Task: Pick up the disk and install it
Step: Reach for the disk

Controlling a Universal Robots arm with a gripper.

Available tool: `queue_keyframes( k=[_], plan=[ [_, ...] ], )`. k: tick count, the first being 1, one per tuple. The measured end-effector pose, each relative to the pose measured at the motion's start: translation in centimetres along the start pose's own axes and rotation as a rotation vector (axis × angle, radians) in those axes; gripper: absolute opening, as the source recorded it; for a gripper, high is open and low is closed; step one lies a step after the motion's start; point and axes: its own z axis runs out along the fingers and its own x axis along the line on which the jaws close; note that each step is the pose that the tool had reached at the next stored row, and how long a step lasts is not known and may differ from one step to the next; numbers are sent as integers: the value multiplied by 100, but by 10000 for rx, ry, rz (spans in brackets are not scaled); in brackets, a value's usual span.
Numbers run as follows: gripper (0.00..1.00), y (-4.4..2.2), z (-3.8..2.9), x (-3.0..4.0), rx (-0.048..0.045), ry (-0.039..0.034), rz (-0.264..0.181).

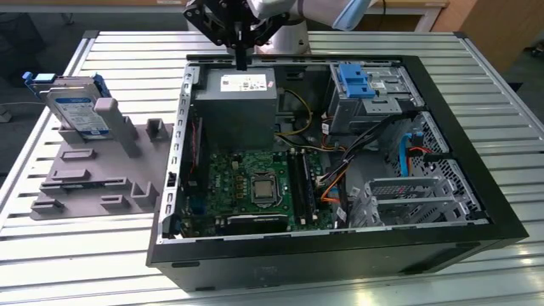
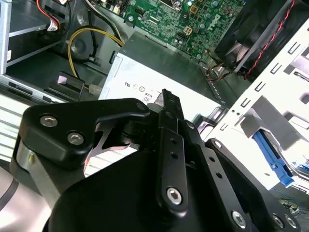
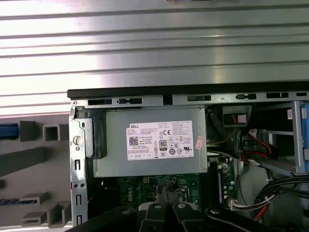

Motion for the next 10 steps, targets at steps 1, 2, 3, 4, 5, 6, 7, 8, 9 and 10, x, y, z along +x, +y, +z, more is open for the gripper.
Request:
queue_keyframes(
  k=[1,2,3,4,5,6,7,8,9,10],
  plan=[
    [11,-1,0,5,-1,0,0],
    [11,-1,0,13,-2,-1,-1],
    [11,-2,0,21,-2,-1,-1],
    [11,-3,-1,32,0,0,-1],
    [11,-4,-1,43,0,0,-1],
    [11,-4,0,53,-1,-1,-2],
    [11,-5,1,61,-3,-1,-2],
    [11,-6,1,70,-1,0,-2],
    [11,-7,1,81,0,0,-2],
    [11,-7,1,90,-2,0,-2]
  ],
)
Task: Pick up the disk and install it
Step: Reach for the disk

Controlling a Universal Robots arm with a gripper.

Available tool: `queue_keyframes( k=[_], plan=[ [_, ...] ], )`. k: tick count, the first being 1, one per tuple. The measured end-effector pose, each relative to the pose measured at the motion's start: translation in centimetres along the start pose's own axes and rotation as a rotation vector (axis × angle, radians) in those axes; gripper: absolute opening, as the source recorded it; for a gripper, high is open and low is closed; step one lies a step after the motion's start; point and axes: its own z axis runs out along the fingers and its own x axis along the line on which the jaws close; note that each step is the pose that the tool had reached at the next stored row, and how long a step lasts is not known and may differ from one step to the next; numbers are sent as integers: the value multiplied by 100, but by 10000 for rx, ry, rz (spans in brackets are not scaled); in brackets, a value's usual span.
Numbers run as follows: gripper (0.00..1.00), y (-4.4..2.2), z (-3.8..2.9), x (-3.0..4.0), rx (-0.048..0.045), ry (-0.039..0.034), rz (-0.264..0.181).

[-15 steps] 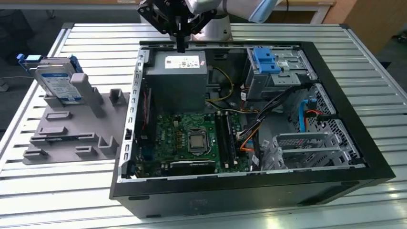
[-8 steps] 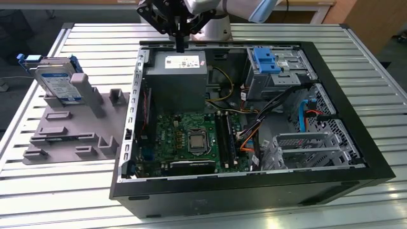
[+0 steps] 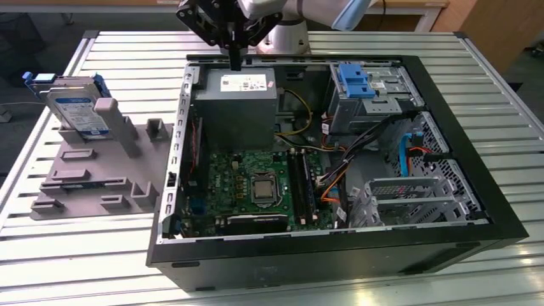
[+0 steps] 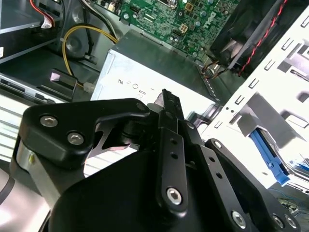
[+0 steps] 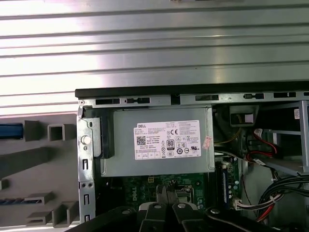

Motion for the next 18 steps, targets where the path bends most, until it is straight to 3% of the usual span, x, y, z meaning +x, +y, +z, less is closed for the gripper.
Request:
queue_keyframes(
  k=[18],
  plan=[
    [11,-13,8,173,0,1,1]
  ],
)
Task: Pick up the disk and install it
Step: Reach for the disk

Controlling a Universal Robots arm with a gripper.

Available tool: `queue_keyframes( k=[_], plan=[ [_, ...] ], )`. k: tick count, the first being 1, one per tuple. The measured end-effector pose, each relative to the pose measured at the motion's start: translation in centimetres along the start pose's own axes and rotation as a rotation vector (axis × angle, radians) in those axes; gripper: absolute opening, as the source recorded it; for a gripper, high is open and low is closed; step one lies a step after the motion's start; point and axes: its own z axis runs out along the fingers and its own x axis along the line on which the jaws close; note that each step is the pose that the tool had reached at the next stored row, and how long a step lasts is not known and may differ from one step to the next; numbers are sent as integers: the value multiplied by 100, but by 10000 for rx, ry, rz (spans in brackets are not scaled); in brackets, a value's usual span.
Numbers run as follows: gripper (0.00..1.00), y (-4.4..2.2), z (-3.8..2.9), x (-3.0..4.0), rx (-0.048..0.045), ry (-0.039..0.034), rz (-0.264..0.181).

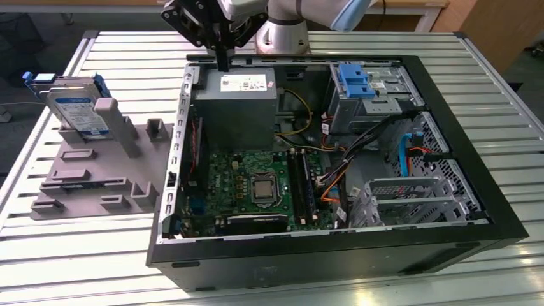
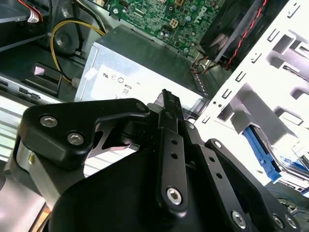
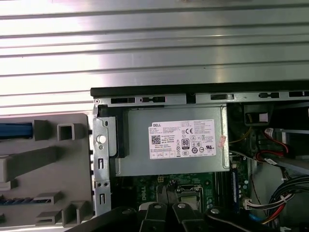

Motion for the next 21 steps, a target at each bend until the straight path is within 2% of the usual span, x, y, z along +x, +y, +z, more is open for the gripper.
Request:
queue_keyframes(
  k=[4,21],
  plan=[
    [11,-2,2,29,0,-1,0],
    [11,-4,3,56,0,0,0]
  ],
)
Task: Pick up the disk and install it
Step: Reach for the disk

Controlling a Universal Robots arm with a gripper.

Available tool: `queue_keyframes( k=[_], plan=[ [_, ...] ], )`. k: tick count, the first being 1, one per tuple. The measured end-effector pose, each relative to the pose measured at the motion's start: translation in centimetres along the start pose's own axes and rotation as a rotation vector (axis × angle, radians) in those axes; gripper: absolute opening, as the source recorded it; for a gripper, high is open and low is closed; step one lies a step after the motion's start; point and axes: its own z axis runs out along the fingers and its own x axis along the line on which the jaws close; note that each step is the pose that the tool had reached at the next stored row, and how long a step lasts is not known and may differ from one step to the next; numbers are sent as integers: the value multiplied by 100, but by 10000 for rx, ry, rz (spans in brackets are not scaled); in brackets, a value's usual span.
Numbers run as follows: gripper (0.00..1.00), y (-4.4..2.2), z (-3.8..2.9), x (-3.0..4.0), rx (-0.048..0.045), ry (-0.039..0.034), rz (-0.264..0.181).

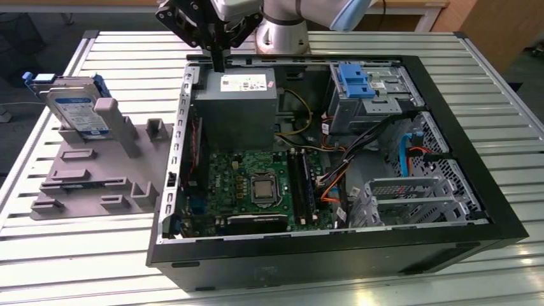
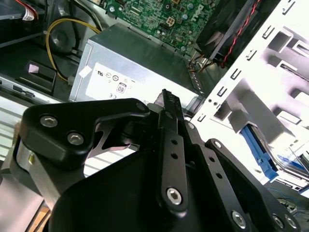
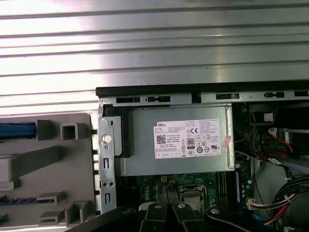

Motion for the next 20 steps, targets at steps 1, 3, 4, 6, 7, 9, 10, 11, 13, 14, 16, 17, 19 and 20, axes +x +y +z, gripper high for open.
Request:
queue_keyframes(
  k=[1,3,4,6,7,9,10,11,13,14,16,17,19,20],
  plan=[
    [11,0,0,3,0,0,-1],
    [11,-1,0,10,0,0,-1],
    [11,-1,0,15,0,1,-1],
    [11,-2,1,24,0,1,-1],
    [11,-2,1,29,0,0,-1],
    [11,-3,1,39,0,0,-1],
    [11,-3,1,44,0,0,-1],
    [11,-4,1,49,1,1,-1],
    [11,-5,1,59,0,1,-1],
    [11,-5,2,64,0,0,-1],
    [11,-6,2,73,0,0,-1],
    [11,-6,2,78,1,1,-1],
    [11,-7,2,88,0,0,-2],
    [11,-7,2,91,0,1,-1]
  ],
)
